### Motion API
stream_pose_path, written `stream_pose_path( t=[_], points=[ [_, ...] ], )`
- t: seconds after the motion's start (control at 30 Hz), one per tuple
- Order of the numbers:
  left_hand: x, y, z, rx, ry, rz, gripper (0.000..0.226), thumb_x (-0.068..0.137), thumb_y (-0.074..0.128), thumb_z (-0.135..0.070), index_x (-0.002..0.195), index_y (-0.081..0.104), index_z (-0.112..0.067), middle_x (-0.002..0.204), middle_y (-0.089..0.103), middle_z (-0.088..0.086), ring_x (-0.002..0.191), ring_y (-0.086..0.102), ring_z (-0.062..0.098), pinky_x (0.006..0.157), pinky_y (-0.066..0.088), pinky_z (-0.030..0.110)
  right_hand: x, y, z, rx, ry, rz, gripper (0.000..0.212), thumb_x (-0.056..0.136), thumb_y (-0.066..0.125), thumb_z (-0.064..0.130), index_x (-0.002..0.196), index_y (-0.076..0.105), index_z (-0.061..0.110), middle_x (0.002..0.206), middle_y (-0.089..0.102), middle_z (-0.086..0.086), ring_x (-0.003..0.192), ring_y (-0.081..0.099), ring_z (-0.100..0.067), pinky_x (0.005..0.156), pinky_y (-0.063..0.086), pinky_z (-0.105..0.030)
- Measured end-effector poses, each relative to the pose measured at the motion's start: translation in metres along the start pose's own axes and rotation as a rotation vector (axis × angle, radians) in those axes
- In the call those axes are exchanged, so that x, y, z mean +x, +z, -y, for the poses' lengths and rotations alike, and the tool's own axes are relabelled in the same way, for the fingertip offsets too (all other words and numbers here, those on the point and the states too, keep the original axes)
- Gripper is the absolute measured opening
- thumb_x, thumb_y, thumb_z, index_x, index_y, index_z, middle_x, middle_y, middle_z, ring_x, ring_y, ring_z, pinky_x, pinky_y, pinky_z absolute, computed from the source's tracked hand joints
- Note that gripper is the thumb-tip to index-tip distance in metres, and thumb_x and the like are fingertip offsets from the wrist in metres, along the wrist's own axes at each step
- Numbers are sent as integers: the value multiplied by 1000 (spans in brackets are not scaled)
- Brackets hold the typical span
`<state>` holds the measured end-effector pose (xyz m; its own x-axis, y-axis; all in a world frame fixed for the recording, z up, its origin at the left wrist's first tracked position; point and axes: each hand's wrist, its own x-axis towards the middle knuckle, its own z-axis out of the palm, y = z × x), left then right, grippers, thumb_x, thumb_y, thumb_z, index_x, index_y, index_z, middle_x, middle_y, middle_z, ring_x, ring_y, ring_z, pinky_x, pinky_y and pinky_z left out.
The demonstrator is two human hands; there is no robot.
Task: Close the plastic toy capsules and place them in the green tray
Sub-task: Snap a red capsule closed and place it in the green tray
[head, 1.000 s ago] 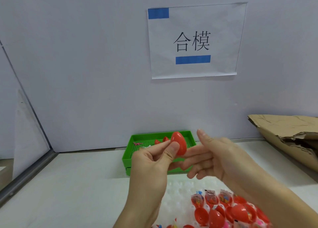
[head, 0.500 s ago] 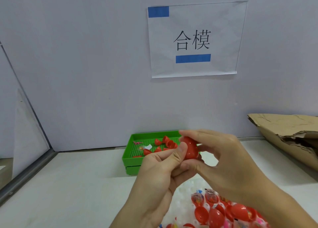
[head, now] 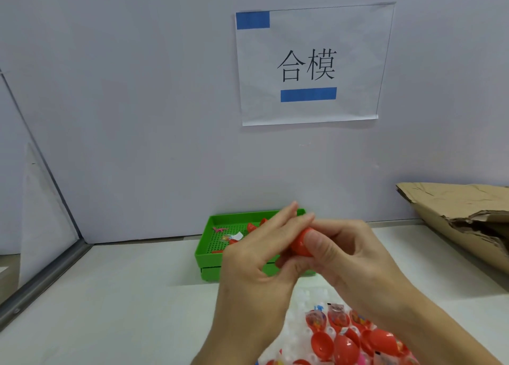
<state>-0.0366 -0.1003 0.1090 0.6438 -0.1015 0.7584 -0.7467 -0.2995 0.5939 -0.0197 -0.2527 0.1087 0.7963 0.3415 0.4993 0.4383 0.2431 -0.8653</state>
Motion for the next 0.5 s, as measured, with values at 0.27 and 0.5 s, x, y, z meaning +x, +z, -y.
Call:
stream_pose_path(
  t=[0.27,0.5],
  points=[
    [-2,5,0,109,149,-89,58,72,63,9,124,63,-16,125,66,-13,117,60,-3,96,51,24,1,4,-3,130,35,-8,55,83,73,49,104,73,-2,96,71,-22,99,67,-36,87,55,-53],
    [1,-1,-10,-106,-96,9,57,65,81,-18,117,70,-38,104,74,-16,98,71,12,87,57,28,-1,2,7,451,179,89,53,78,81,38,96,71,-11,92,68,-26,85,69,-30,79,56,-35]
  ],
)
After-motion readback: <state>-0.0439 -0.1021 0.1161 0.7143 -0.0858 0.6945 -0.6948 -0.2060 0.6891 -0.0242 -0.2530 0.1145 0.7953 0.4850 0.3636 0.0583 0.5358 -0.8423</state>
